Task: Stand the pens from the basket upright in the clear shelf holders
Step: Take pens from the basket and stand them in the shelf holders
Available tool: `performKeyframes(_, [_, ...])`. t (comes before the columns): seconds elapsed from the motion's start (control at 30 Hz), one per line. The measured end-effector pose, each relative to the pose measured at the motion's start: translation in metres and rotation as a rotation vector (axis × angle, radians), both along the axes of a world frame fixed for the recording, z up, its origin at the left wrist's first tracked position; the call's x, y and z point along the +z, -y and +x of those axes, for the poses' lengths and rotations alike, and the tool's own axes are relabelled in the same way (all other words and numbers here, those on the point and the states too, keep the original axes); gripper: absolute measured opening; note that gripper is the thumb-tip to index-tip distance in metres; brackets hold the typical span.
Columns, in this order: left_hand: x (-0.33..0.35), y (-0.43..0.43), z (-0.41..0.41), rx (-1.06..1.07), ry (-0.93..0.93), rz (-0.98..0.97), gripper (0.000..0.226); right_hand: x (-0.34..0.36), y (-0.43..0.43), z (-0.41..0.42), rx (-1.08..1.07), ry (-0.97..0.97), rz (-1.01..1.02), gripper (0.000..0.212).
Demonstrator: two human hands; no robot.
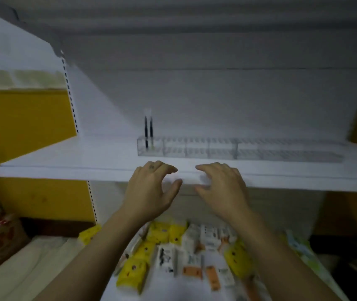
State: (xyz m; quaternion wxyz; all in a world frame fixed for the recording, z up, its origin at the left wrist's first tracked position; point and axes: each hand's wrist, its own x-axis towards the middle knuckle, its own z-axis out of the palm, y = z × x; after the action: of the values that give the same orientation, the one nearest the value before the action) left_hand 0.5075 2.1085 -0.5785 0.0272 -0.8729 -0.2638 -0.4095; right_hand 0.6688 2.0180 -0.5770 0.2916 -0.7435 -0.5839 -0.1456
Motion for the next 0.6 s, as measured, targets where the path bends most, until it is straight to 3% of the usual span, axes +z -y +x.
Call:
performKeyframes(0.17, [-0.075,0.067,0.015,-0.137,-0.125,-0.039,0.032,-0.075,0.083,0.010,-0.067,-0.062,-0.076,0.043])
performKeyframes(0.5, [-0.252,0.107,0.058,-0.125,-0.678,-0.474,0.049,-0.251,0.128,0.038,-0.144,-0.301,-0.675,0.053])
performKeyframes(0.6, [-0.305,0.103,0.070,-0.109,-0.837,-0.515,0.047,-0.312,0.120,0.043,-0.124,-0.410,-0.783,0.044])
